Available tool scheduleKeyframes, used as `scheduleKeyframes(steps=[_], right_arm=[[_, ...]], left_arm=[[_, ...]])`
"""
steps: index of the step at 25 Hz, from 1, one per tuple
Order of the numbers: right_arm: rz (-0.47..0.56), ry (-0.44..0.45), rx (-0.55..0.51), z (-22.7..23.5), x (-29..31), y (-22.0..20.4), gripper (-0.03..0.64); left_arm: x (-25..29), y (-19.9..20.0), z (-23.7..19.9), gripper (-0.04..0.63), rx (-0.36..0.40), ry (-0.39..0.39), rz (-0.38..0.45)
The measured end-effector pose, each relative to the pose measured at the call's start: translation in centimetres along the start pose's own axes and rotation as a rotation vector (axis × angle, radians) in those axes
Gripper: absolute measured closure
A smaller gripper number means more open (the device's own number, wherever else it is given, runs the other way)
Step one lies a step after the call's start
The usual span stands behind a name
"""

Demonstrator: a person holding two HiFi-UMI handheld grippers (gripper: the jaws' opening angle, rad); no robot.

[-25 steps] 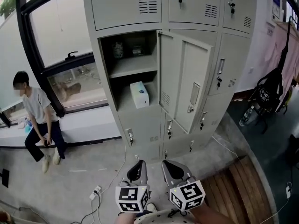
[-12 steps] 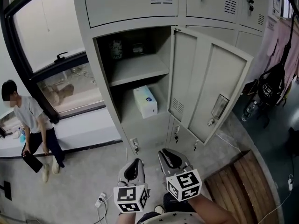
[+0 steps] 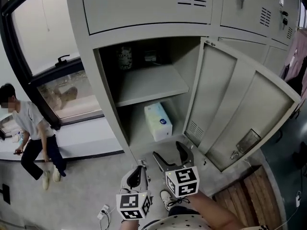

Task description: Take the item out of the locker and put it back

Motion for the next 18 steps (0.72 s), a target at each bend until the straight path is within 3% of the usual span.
scheduleKeyframes(steps=[5, 9, 18], right_arm=[[0.052, -0.068, -0.021, 0.7, 4.9, 1.3, 0.199], [0.045, -0.066, -0.035, 0.8, 8.0, 1.9, 0.184], [0.047, -0.081, -0.046, 0.7, 10.8, 2.2, 0.222]], left_arm=[[2.4, 1.1, -1.3, 0.589, -0.005, 0.004, -0.002], [3.5, 1.6, -2.1, 0.589, -0.009, 0.014, -0.01], [4.8, 2.0, -3.1, 0.589, -0.027, 0.036, -0.019]])
Point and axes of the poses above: the fingertips, and each gripper's own axes: x forward along the fingers, z to its right, y out of its top, the point moved 10 cm from there along -x, backward along the fingers, and after that the axes turned 9 degrees about -y, right-handed, at the moved point
